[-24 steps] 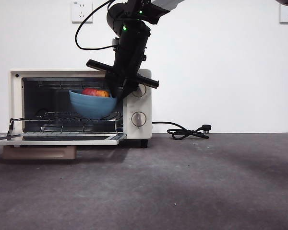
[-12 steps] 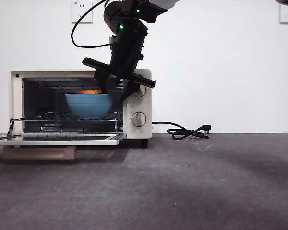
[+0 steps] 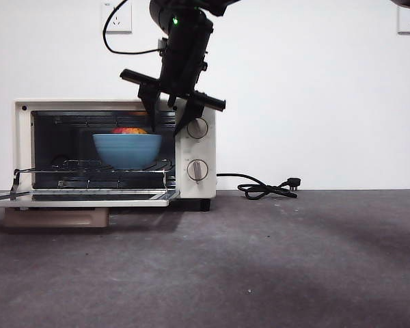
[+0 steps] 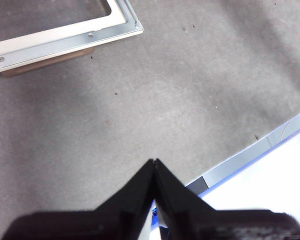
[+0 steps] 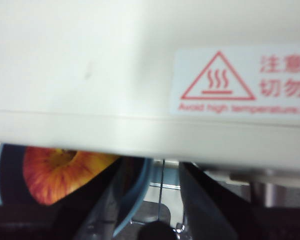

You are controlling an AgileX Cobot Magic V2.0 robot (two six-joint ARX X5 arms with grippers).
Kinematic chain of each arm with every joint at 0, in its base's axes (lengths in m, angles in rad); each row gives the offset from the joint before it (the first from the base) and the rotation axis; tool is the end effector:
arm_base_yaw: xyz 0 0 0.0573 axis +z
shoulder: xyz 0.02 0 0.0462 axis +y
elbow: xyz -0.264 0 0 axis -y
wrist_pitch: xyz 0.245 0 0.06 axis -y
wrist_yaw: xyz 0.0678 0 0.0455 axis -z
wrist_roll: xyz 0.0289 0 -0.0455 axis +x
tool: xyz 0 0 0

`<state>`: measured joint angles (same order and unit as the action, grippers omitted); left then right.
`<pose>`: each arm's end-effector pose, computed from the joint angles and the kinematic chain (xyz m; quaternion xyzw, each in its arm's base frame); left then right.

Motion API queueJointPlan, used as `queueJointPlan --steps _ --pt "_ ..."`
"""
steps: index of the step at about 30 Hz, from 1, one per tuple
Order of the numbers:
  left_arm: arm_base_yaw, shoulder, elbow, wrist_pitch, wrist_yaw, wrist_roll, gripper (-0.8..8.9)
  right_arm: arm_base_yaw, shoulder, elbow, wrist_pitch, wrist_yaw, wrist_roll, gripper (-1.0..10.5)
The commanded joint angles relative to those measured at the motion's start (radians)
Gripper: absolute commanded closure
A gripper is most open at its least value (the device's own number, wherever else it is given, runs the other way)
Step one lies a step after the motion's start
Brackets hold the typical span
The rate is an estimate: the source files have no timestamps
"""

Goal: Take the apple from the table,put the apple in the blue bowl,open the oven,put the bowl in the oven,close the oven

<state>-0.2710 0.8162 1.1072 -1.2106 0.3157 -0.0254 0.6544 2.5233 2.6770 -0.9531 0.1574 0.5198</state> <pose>0.1078 -0.0393 0.3478 -0.0208 0.4469 -0.2535 0.8577 0.4274 0.3222 0.2843 0.0810 0.4037 0.1271 0.9024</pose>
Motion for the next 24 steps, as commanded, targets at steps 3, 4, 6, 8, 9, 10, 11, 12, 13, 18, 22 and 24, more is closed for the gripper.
queueJointPlan --steps 3,4,6,8,9,10,11,12,13,18,22,24 --pt "-0.003 -0.002 -0.002 0.011 -0.003 0.027 8.18 0.002 0.019 0.086 -0.068 0.014 -0.054 7.6" --pt "-0.003 -0.002 -0.002 0.017 -0.004 0.029 8.18 0.007 0.019 0.109 -0.093 0.007 -0.066 7.6" --pt "-0.003 0.001 -0.002 0.032 -0.011 0.029 8.18 0.018 0.019 0.160 -0.150 0.009 -0.095 7.6" --pt "-0.003 0.007 -0.002 0.047 -0.029 0.029 8.19 0.035 0.019 0.224 -0.217 0.031 -0.131 7.6" --pt "-0.003 0.011 -0.002 0.051 -0.040 0.029 8.19 0.044 0.019 0.250 -0.243 0.048 -0.148 7.6" --pt "-0.002 0.017 -0.002 0.055 -0.058 0.029 8.19 0.055 0.019 0.280 -0.272 0.069 -0.166 7.6" --pt "0.000 0.024 -0.002 0.058 -0.072 0.029 8.19 0.066 0.019 0.315 -0.303 0.085 -0.185 7.6" --pt "0.000 0.031 -0.002 0.060 -0.085 0.029 8.19 0.074 0.019 0.346 -0.331 0.092 -0.201 7.6" --pt "0.003 0.038 -0.002 0.061 -0.102 0.031 8.19 0.082 0.019 0.385 -0.364 0.100 -0.217 7.6" --pt "0.041 0.086 -0.006 0.119 -0.171 0.037 8.20 0.140 0.018 0.539 -0.425 0.136 -0.339 8.3" --pt "0.122 0.152 -0.014 0.154 -0.165 0.040 8.21 0.183 -0.028 0.549 -0.430 0.156 -0.396 8.7" --pt "0.171 0.187 -0.024 0.166 -0.142 0.048 8.21 0.202 -0.053 0.549 -0.431 0.159 -0.423 8.9"
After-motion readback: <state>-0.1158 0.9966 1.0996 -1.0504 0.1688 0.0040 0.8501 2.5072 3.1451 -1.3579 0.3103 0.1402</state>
